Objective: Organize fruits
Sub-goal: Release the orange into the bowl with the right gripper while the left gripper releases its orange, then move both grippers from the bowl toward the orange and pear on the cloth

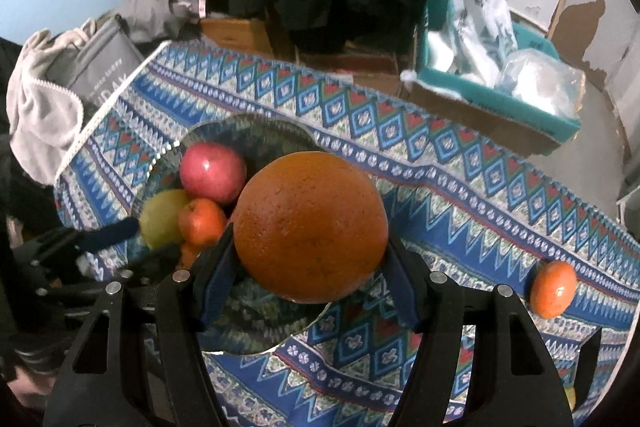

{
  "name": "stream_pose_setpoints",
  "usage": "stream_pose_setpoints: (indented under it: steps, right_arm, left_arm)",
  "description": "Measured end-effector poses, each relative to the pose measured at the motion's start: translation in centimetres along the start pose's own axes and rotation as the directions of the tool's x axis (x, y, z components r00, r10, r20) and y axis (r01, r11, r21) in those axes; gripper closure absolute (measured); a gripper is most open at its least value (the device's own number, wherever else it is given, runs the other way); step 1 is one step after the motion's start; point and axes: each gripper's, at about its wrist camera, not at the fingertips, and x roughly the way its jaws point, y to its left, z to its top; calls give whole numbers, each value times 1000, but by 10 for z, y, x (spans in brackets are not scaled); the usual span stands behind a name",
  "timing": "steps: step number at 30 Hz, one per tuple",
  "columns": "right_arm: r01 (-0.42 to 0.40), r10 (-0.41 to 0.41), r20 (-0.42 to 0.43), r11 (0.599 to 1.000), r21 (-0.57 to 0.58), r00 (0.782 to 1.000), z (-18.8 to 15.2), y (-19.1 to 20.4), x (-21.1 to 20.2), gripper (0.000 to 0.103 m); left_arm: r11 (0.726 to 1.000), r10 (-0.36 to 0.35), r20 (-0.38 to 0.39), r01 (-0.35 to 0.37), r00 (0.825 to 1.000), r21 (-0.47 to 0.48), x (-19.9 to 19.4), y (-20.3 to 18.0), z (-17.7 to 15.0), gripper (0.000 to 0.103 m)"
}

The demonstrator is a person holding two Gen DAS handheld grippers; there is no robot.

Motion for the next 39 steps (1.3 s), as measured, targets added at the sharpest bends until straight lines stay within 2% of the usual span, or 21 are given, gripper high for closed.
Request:
stream_pose_setpoints:
  steps: [8,17,22,30,39]
  right_arm:
    - [-9,7,-84,1000,-28,996,-16,5,27,36]
    - [-30,21,-148,998,-54,989,-27,11,42,32]
    - [-38,34,-85,998,-52,996,-21,11,24,31]
    - [-15,14,17,1000,14,1000,-11,-9,-17,31]
    - [62,-68,112,996,57,991,-10,-28,-59,31]
  left_arm:
    - [999,34,-8,-34,999,-22,-4,11,-5,42]
    - [999,42,-13,-42,999,-3,-3,7,-6,42]
    - [999,37,-3,-37,999,-3,-7,6,-5,42]
    - [1000,23,35,-23,999,2,-22,0,-1,42]
    - [999,-5,86,0,996,52,-41,-24,3,40]
